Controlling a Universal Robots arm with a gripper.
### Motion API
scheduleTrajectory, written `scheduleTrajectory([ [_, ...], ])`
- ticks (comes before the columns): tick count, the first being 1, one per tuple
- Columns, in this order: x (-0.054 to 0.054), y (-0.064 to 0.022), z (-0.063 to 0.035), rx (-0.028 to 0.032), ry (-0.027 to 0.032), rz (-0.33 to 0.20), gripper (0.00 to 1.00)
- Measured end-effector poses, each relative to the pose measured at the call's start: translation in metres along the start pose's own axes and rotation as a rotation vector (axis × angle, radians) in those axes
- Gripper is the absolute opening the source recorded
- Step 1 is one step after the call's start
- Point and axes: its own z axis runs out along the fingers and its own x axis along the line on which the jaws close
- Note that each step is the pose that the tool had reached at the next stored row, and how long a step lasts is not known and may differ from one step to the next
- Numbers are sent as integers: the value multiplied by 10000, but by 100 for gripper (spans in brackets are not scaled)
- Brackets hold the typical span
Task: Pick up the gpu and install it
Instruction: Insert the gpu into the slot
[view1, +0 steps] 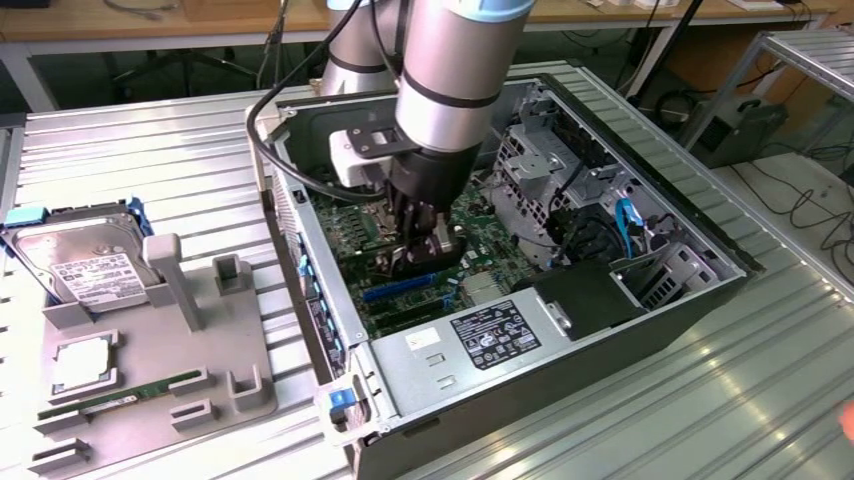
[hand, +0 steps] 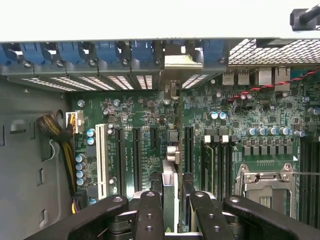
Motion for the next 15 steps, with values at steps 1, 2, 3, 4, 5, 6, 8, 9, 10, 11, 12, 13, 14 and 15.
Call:
scheduleTrajectory([
  [1, 0, 2, 4, 0, 0, -1, 26],
  [2, 0, 2, 8, 1, -1, -2, 26],
  [3, 0, 1, 12, 1, -1, -2, 26],
  [4, 0, 2, 16, 1, -1, -2, 26],
  [5, 0, 2, 24, 1, -2, -1, 26],
  [6, 0, 1, 31, 1, -1, -1, 26],
  [8, 1, 1, 45, 1, -1, -2, 26],
  [9, 1, 1, 55, 0, -1, -2, 26],
  [10, 1, 0, 64, 0, 0, -2, 26],
  [11, 2, 0, 74, 1, -1, -1, 26],
  [12, 2, 0, 81, 1, -1, -2, 26],
  [13, 2, 0, 88, 0, -1, -2, 26],
  [14, 2, 0, 95, 1, -1, -2, 26],
  [15, 2, 0, 100, 1, -1, -3, 26],
])
